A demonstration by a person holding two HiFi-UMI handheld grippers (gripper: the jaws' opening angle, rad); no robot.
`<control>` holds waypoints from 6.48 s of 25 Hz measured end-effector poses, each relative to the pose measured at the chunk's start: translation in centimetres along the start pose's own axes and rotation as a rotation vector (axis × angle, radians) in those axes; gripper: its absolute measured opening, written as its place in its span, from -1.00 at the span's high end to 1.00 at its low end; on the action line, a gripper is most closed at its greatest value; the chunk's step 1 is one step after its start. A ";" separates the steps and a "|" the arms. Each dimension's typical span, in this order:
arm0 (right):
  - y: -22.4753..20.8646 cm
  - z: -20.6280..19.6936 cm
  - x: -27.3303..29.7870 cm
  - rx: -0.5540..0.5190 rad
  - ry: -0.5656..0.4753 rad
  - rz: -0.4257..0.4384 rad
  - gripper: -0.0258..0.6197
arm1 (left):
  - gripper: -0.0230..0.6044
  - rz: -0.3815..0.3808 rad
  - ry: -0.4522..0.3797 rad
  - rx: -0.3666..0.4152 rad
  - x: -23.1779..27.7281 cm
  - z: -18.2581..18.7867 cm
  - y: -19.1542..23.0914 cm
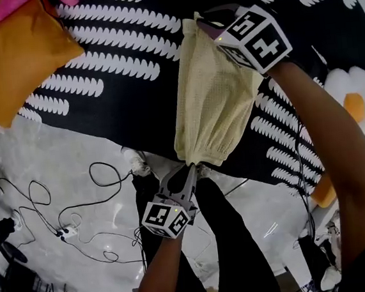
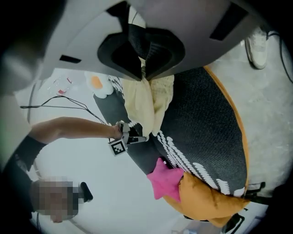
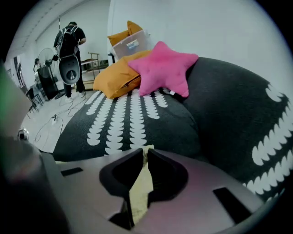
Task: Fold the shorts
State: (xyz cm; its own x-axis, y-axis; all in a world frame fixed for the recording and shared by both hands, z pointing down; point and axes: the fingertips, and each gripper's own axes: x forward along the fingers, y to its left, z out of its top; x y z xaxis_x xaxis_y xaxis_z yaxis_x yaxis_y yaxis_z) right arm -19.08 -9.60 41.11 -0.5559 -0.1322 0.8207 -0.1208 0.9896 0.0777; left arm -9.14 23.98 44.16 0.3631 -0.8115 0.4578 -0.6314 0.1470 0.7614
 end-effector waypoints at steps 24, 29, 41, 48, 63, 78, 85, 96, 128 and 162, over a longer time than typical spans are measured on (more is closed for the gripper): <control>-3.1 -4.9 -10.7 0.210 -0.348 -0.159 -0.06 | 0.22 0.161 -0.074 0.328 -2.3 8.6 2.7; -0.2 -11.5 -13.4 0.339 -0.365 -0.184 -0.06 | 0.32 0.105 -0.026 0.552 0.9 9.9 0.8; -4.0 -20.4 -12.6 0.626 -0.319 -0.221 0.25 | 0.38 -0.036 0.119 0.868 14.0 21.5 -1.6; -6.3 -20.1 -10.1 0.785 -0.322 -0.133 0.28 | 0.31 -0.006 0.224 0.644 21.0 23.9 0.3; -7.7 -22.4 -8.9 0.712 -0.229 -0.135 0.87 | 0.91 0.089 0.412 0.682 26.8 26.1 4.5; 2.2 -19.5 -18.3 0.713 -0.425 -0.244 0.42 | 0.11 -0.001 0.231 0.650 13.4 21.5 -0.3; 16.7 -19.2 -15.1 0.880 -0.356 -0.207 0.46 | 0.28 0.062 0.237 0.407 6.0 12.4 1.2; 25.5 -20.9 -12.3 1.001 -0.287 -0.216 0.46 | 0.42 0.119 0.334 0.373 3.5 4.3 2.1; 27.9 -17.9 -13.5 0.158 -0.081 -0.415 0.89 | 0.87 0.118 0.263 1.147 2.3 1.8 0.3; 29.2 -21.3 -9.8 -0.820 -0.056 -0.225 0.31 | 0.33 -0.361 0.311 2.376 3.0 2.0 4.3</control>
State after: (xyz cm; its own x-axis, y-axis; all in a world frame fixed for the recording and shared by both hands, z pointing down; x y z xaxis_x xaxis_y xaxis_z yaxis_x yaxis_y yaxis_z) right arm 0.35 21.75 47.40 -0.6326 -0.3121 0.7088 0.3882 0.6642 0.6388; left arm -12.16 21.10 47.92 0.4944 -0.5456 0.6766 0.1542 -0.7111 -0.6860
